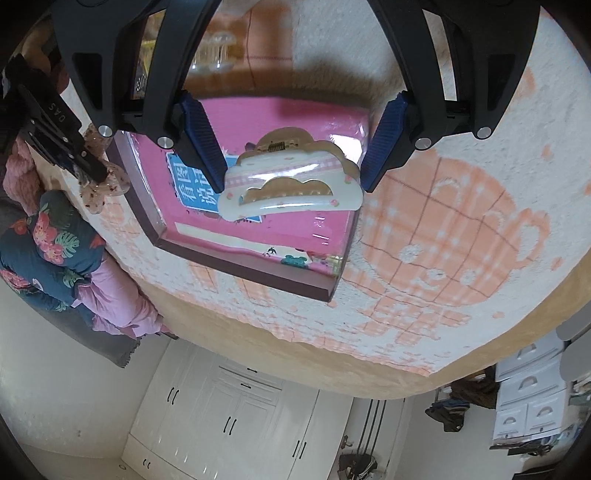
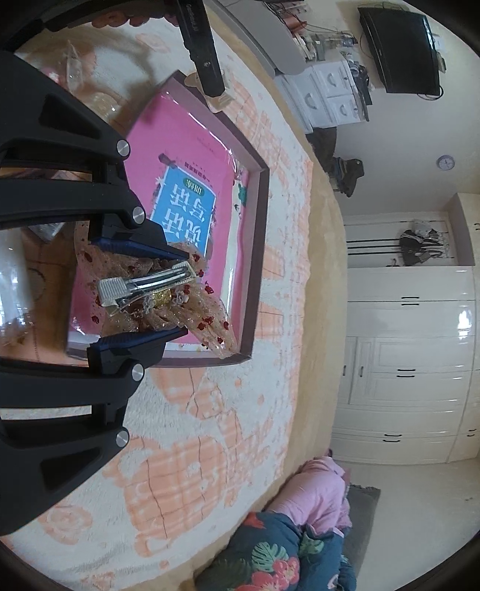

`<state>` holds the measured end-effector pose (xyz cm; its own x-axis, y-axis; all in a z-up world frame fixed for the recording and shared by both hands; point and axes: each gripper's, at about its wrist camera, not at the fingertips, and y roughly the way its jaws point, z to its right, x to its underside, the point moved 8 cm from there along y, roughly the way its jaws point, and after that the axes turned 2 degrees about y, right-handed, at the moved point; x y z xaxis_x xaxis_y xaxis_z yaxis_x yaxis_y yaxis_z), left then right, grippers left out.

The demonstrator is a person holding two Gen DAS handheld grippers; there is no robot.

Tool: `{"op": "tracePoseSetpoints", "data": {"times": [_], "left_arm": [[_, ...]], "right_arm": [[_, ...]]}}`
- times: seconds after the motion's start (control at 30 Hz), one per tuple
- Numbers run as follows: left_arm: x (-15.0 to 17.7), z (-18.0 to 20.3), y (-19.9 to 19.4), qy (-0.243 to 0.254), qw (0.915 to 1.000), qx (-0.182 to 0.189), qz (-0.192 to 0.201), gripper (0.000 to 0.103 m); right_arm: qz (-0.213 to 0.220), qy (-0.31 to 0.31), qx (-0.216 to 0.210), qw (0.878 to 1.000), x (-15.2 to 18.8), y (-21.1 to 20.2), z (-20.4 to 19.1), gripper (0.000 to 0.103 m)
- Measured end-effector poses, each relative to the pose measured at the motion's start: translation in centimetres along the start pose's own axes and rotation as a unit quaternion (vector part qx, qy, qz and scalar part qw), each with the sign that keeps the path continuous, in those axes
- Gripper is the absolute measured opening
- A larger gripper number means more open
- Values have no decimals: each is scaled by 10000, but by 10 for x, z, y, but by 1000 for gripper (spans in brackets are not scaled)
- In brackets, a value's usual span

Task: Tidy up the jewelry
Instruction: 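Carry the white clip and lace bow into the pink box and release both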

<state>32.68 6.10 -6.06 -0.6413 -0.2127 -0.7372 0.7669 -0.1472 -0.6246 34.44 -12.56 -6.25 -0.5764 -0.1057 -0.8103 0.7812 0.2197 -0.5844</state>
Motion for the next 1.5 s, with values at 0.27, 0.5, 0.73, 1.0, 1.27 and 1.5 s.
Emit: {"op": "tracePoseSetpoints", "data": {"times": [0.27, 0.5, 0.73, 1.0, 1.27, 1.5], "left_arm": [[5, 6, 26, 103, 9995, 76, -293, 65], [7, 9, 38, 181, 9989, 111, -429, 65], [8, 12, 39, 228, 9987, 200, -419, 70], [3, 10, 27, 151, 9993, 248, -228, 77], [-6, 5, -6, 54, 9997, 149, 179, 85], [-13, 8, -43, 29, 9984, 150, 545, 92]], "right_arm": [[-265, -53, 0, 9996, 4, 22, -1, 33], [-532, -45, -45, 9986, 10, 39, -5, 33], [-624, -75, -3, 9980, 14, 44, -5, 41], [-362, -67, 105, 9993, 11, 28, -1, 68], [107, 78, 207, 9997, 4, -12, 10, 84], [548, 128, 295, 9980, 0, -57, 18, 89]]}}
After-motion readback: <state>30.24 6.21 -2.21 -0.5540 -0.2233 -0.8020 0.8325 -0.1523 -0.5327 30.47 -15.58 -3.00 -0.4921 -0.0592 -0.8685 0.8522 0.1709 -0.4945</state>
